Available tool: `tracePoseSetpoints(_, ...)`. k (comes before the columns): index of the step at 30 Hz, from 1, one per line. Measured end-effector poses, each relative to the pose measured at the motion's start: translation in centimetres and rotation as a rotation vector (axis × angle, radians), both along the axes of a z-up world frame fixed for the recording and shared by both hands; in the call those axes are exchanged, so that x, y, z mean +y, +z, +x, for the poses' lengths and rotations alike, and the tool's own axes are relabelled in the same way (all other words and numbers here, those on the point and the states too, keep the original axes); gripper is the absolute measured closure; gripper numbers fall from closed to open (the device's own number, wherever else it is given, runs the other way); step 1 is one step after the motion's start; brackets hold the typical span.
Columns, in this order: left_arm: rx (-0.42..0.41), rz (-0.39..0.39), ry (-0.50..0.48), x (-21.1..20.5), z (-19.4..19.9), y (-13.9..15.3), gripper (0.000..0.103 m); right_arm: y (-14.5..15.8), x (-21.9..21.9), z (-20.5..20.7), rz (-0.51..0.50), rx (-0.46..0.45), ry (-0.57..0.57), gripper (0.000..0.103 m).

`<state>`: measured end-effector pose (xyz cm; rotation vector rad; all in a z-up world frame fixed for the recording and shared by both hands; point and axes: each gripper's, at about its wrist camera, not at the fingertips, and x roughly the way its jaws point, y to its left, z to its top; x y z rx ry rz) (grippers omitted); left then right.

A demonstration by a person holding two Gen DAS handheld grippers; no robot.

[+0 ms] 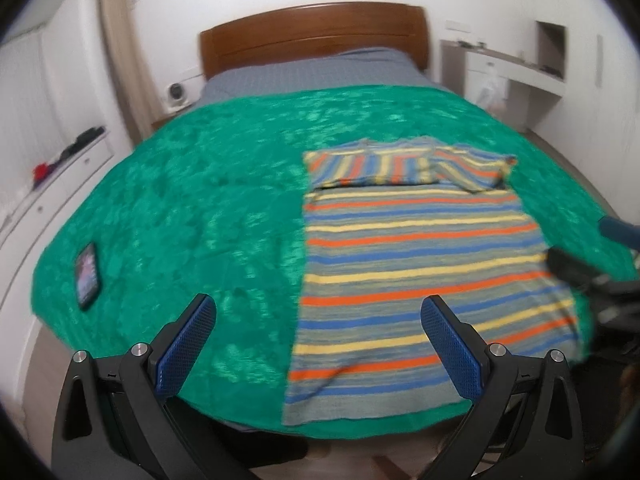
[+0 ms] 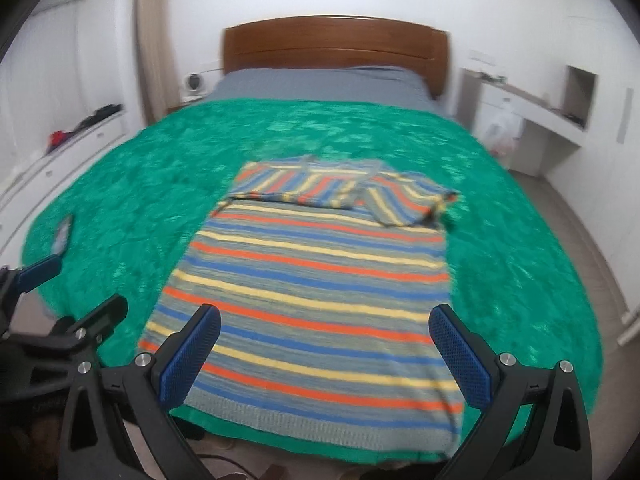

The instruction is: Fold small clothes

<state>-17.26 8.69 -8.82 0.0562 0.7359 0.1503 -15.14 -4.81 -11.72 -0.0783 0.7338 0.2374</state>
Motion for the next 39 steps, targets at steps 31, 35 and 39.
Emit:
tracePoseSetpoints(31,0.188,0.001,0.073,1.7,5.7,-2.9,0.001,-5.9,-32.2,29.1,0.052,0.238,-0.382,0.097)
tracePoseSetpoints(35,0.184,0.013,0.005,0.0,7.2,-2.1,0.001,-9.3,-35.6,28.1,0.137,0.33,-0.479,0.097)
tracePoseSetpoints(39,0.17,0.057,-0.02,-0.3,8.4,-1.3,0.001,-11.6,-37.1,26.5,0.18,0.367,-0.598,0.097)
